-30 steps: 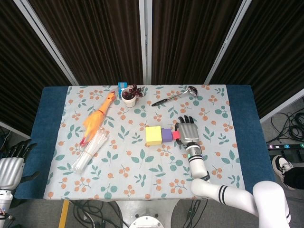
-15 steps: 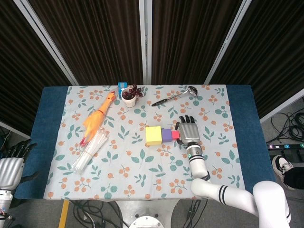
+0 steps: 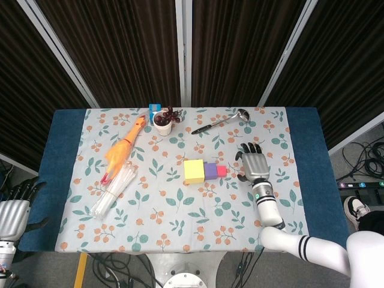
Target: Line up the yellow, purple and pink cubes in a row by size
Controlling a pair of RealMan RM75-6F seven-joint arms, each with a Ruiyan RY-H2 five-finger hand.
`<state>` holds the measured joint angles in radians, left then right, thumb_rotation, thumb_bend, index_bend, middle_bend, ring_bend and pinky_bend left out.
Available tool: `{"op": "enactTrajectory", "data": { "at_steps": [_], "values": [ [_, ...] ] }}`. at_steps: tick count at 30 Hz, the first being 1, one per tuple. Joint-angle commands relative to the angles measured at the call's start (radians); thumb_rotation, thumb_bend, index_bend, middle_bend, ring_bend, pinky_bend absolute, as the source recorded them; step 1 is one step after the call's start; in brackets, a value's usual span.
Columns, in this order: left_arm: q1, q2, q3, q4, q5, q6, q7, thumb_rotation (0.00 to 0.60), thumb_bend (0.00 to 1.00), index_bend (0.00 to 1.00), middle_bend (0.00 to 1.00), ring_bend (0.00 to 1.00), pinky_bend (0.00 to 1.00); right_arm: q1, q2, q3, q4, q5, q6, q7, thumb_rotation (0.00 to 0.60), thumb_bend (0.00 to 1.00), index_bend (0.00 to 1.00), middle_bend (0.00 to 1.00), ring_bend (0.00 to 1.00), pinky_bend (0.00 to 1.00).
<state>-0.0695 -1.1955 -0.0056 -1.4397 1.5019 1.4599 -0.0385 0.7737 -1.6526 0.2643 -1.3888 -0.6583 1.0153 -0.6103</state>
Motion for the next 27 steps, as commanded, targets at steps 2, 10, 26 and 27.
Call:
{"op": "enactTrajectory", "data": {
  "at_steps": [2, 10, 26, 27],
  "values": [
    [0.002, 0.005, 0.0, -0.011, -0.002, 0.003, 0.009, 0.6, 0.0, 0.21, 0.19, 0.12, 0.17, 0.025, -0.015, 0.015, 0.076, 0.011, -0.046, 0.011, 0.6, 0.01, 0.37, 0.08, 0.0, 0.0],
    [0.003, 0.014, -0.002, -0.031, -0.015, -0.005, 0.029, 0.6, 0.0, 0.21, 0.19, 0.12, 0.17, 0.085, -0.097, 0.025, 0.233, 0.018, -0.124, 0.025, 0.6, 0.01, 0.37, 0.08, 0.0, 0.0],
    [0.003, 0.017, -0.004, -0.032, -0.025, -0.014, 0.033, 0.6, 0.0, 0.21, 0.19, 0.12, 0.17, 0.139, -0.191, 0.041, 0.351, -0.013, -0.161, 0.063, 0.6, 0.01, 0.37, 0.08, 0.0, 0.0],
    [0.004, 0.017, -0.003, -0.031, -0.025, -0.013, 0.032, 0.6, 0.0, 0.21, 0.19, 0.12, 0.17, 0.14, -0.194, 0.042, 0.352, -0.016, -0.16, 0.065, 0.6, 0.01, 0.37, 0.08, 0.0, 0.0]
  ]
}}
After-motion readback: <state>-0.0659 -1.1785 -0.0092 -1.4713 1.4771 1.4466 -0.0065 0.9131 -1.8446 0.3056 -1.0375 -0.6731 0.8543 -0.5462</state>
